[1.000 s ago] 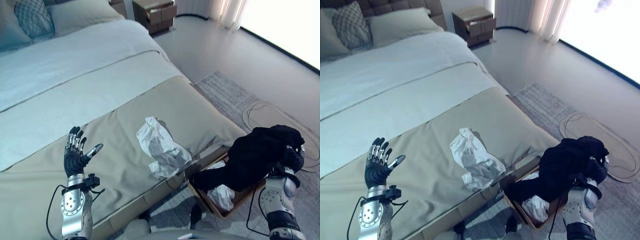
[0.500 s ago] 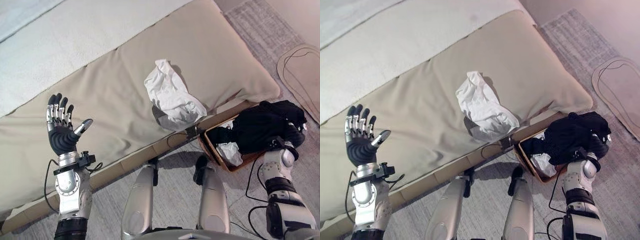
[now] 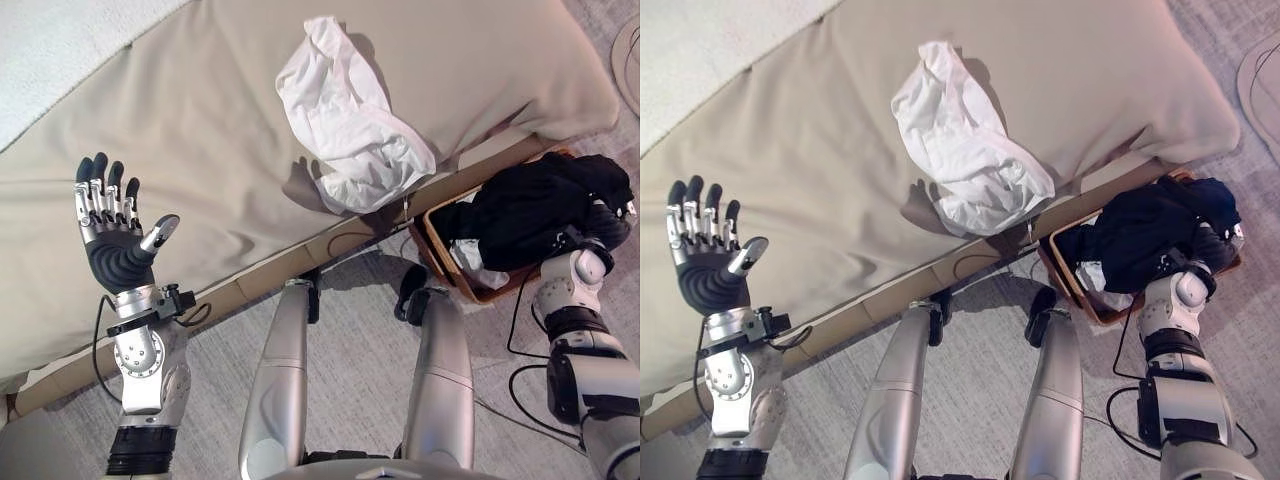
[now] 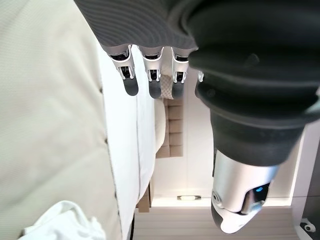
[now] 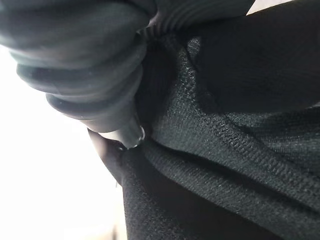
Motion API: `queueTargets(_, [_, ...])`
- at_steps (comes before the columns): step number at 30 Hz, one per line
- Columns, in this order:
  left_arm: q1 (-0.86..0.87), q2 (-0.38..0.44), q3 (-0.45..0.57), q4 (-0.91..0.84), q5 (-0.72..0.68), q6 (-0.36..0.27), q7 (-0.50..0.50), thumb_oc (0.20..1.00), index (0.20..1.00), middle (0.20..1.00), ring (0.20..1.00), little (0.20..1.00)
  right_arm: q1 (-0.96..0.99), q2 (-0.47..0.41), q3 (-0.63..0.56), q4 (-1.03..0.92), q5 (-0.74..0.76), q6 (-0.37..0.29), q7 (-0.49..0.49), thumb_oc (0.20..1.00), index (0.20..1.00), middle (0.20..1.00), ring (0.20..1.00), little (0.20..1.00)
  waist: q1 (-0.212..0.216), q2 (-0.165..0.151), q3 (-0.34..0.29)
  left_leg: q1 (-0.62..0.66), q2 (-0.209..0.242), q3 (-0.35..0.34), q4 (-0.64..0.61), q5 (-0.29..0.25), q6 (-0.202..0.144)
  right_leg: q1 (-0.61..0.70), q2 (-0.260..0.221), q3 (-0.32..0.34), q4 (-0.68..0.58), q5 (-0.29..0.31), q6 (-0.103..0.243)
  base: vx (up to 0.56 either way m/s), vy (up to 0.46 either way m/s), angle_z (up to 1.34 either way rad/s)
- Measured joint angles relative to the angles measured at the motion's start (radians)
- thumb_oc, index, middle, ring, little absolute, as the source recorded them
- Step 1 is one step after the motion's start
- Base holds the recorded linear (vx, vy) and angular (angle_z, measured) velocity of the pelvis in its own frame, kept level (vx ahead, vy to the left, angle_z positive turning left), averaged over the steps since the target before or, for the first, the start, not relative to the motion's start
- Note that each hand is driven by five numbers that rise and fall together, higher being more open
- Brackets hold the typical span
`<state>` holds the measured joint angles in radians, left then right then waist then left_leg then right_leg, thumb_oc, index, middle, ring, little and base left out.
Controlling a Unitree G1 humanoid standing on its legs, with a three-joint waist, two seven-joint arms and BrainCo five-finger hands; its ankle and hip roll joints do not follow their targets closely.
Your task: Pick up clothes into the bucket
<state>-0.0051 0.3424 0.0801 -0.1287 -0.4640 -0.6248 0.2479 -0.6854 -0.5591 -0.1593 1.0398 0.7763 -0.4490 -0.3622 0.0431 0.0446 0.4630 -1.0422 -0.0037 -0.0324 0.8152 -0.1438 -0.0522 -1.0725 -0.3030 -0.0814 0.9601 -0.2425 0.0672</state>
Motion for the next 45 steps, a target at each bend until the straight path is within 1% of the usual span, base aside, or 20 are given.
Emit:
queueTargets(3, [-0.002, 0.007, -0.023, -0.002, 0.001, -0.003, 0.019, 1.0, 1.0, 1.0, 1.0, 1.0, -0.011, -0.009, 0.059, 0.045, -0.076, 0.028, -0.015, 0.2, 0.2, 0.2, 0.2, 0.2, 0.0, 0.001, 0.001, -0.026, -0.001, 0.004, 0.019, -0.008, -0.001, -0.032, 0.0, 0.015, 0.016, -0.001, -0.001, -0.01, 0.001, -0.06])
queueTargets(5, [-0.01, 0.012, -0.023, -0.012, 0.001, -0.01, 0.026, 1.0, 1.0, 1.0, 1.0, 1.0, -0.015, -0.009, 0.062, 0.047, -0.11, 0.041, -0.019, 0.2, 0.2, 0.2, 0.2, 0.2, 0.0, 0.003, 0.002, -0.048, -0.001, 0.004, 0.032, -0.01, -0.001, -0.054, 0.002, 0.019, 0.026, -0.001, -0.001, -0.02, 0.002, -0.05])
queueTargets(9, [-0.038, 0.015, -0.024, -0.017, 0.001, -0.019, 0.05, 1.0, 1.0, 1.0, 1.0, 1.0, -0.02, 0.004, 0.063, 0.06, -0.138, 0.041, -0.033, 0.2, 0.2, 0.2, 0.2, 0.2, 0.0, 0.003, 0.002, -0.08, -0.003, 0.004, 0.055, -0.013, -0.002, -0.087, 0.0, 0.023, 0.052, -0.006, -0.006, 0.0, -0.003, 0.02])
queueTargets(13, [-0.052, 0.017, -0.024, -0.018, 0.001, -0.02, 0.067, 1.0, 1.0, 1.0, 1.0, 1.0, -0.026, 0.043, 0.068, 0.105, -0.148, 0.044, -0.042, 0.2, 0.2, 0.2, 0.2, 0.2, -0.001, 0.003, 0.002, -0.086, -0.002, 0.002, 0.068, -0.019, -0.004, -0.093, -0.001, 0.024, 0.065, -0.013, -0.006, 0.0, 0.0, 0.0])
queueTargets(18, [-0.057, 0.033, -0.024, -0.05, 0.002, -0.026, 0.091, 1.0, 1.0, 1.0, 1.0, 1.0, -0.043, 0.041, 0.096, 0.184, -0.191, 0.079, -0.063, 0.2, 0.2, 0.2, 0.2, 0.2, 0.0, 0.003, 0.002, -0.106, -0.005, 0.002, 0.069, -0.019, -0.004, -0.113, -0.003, 0.028, 0.069, -0.014, -0.004, 0.0, 0.0, 0.0])
queueTargets(24, [-0.058, 0.033, -0.023, -0.05, 0.001, -0.027, 0.106, 1.0, 1.0, 1.0, 1.0, 1.0, -0.064, 0.032, 0.097, 0.188, -0.216, 0.103, -0.092, 0.2, 0.2, 0.2, 0.2, 0.2, 0.0, 0.003, 0.002, -0.122, -0.008, 0.003, 0.077, -0.019, -0.004, -0.13, -0.005, 0.031, 0.077, -0.015, -0.005, 0.0, 0.0, 0.01])
queueTargets(27, [-0.058, 0.033, -0.023, -0.051, 0.001, -0.028, 0.111, 1.0, 1.0, 1.0, 1.0, 1.0, -0.104, 0.002, 0.095, 0.207, -0.216, 0.105, -0.114, 0.2, 0.2, 0.2, 0.2, 0.2, 0.001, 0.003, 0.001, -0.13, -0.017, 0.005, 0.079, -0.019, -0.004, -0.142, -0.013, 0.037, 0.086, -0.02, -0.004, 0.01, 0.002, 0.05])
queueTargets(30, [-0.055, 0.034, -0.023, -0.079, 0.001, -0.028, 0.122, 1.0, 1.0, 1.0, 1.0, 1.0, -0.17, -0.049, 0.092, 0.269, -0.217, 0.112, -0.153, 0.2, 0.2, 0.2, 0.2, 0.2, 0.005, 0.003, 0.001, -0.144, -0.019, 0.004, 0.084, -0.019, -0.003, -0.155, -0.015, 0.038, 0.089, -0.02, -0.004, 0.0, 0.0, 0.0])
queueTargets(32, [-0.055, 0.051, -0.024, -0.087, 0.001, -0.028, 0.132, 1.0, 1.0, 1.0, 1.0, 1.0, -0.209, -0.08, 0.091, 0.291, -0.217, 0.121, -0.201, 0.2, 0.2, 0.2, 0.2, 0.2, 0.004, 0.003, 0.001, -0.149, -0.021, 0.005, 0.088, -0.018, 0.0, -0.159, -0.016, 0.04, 0.09, -0.02, -0.004, 0.0, 0.0, 0.0])
queueTargets(35, [-0.055, 0.078, -0.022, -0.089, 0.002, -0.028, 0.141, 1.0, 1.0, 1.0, 1.0, 1.0, -0.216, -0.104, 0.091, 0.274, -0.22, 0.122, -0.24, 0.2, 0.2, 0.2, 0.2, 0.2, 0.004, 0.004, -0.001, -0.152, -0.022, 0.006, 0.089, -0.019, 0.001, -0.16, -0.016, 0.04, 0.09, -0.019, -0.004, 0.0, 0.0, 0.0])
queueTargets(41, [-0.055, 0.08, -0.022, -0.098, 0.001, -0.028, 0.146, 1.0, 1.0, 1.0, 1.0, 1.0, -0.22, -0.154, 0.089, 0.261, -0.225, 0.124, -0.241, 0.2, 0.2, 0.2, 0.2, 0.2, 0.007, 0.004, -0.002, -0.161, -0.021, 0.008, 0.088, -0.02, 0.001, -0.172, -0.016, 0.044, 0.09, -0.02, -0.004, 0.0, 0.0, 0.0])
queueTargets(44, [-0.052, 0.08, -0.022, -0.103, 0.001, -0.029, 0.146, 1.0, 1.0, 1.0, 1.0, 1.0, -0.241, -0.193, 0.072, 0.277, -0.224, 0.124, -0.253, 0.2, 0.2, 0.2, 0.2, 0.2, 0.01, 0.004, -0.002, -0.161, -0.021, 0.011, 0.085, -0.02, 0.001, -0.176, -0.015, 0.047, 0.087, -0.02, -0.004, 0.0, 0.0, 0.0])
queueTargets(45, [-0.051, 0.08, -0.022, -0.107, 0.001, -0.029, 0.146, 1.0, 1.0, 1.0, 1.0, 1.0, -0.246, -0.201, 0.072, 0.28, -0.224, 0.124, -0.255, 0.429, 0.429, 0.429, 0.429, 0.429, 0.011, 0.004, -0.002, -0.161, -0.021, 0.012, 0.085, -0.02, 0.001, -0.176, -0.015, 0.047, 0.087, -0.02, -0.004, 0.0, 0.0, 0.0])
